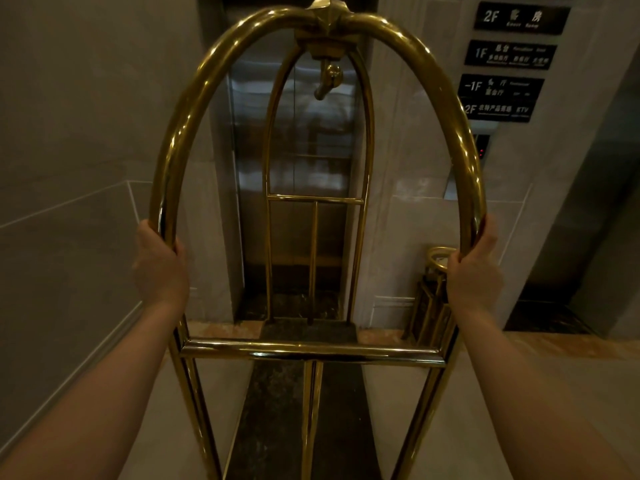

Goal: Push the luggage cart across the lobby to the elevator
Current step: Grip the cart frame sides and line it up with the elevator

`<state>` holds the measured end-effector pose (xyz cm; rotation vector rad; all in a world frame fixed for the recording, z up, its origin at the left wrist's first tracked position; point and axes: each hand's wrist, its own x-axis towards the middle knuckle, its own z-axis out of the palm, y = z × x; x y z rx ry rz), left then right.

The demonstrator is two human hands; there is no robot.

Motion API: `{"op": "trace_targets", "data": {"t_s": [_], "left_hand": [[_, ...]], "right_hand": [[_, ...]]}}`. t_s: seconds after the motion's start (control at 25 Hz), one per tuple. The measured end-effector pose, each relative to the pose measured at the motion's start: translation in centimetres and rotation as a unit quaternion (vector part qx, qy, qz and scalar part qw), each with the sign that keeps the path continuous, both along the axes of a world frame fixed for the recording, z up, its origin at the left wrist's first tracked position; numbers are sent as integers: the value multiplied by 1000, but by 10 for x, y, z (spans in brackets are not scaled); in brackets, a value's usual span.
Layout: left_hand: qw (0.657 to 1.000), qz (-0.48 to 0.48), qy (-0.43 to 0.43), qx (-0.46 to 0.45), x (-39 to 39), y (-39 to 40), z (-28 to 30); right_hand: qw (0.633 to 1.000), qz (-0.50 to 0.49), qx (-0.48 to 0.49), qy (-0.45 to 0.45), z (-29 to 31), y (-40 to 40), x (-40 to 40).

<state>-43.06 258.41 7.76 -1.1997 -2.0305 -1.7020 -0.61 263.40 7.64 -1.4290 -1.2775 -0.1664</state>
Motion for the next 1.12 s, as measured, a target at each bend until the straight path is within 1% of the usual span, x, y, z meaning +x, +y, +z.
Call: {"op": "trace_targets", "data": {"t_s": [0.48, 0.8, 0.92, 1.0, 1.04, 1.12], "left_hand": [[1000, 5, -21, -6, 2, 1, 4], [1000, 8, -12, -14, 3, 1, 8], [1000, -7, -15, -20, -1, 2, 6], [999, -5, -19, -34, -3, 2, 8], [998, 3, -19, -55, -4, 1, 10], [996, 30, 1, -89, -2, -4, 14]], "right_hand": [[999, -30, 12, -23, 1, 1, -3], [999, 1, -2, -33, 6, -10, -1], [999, 18, -7, -32, 7, -13, -1], [999, 31, -16, -31, 8, -13, -1], [999, 33, -25, -30, 10, -14, -2], [999, 30, -28, -35, 13, -15, -1]]}}
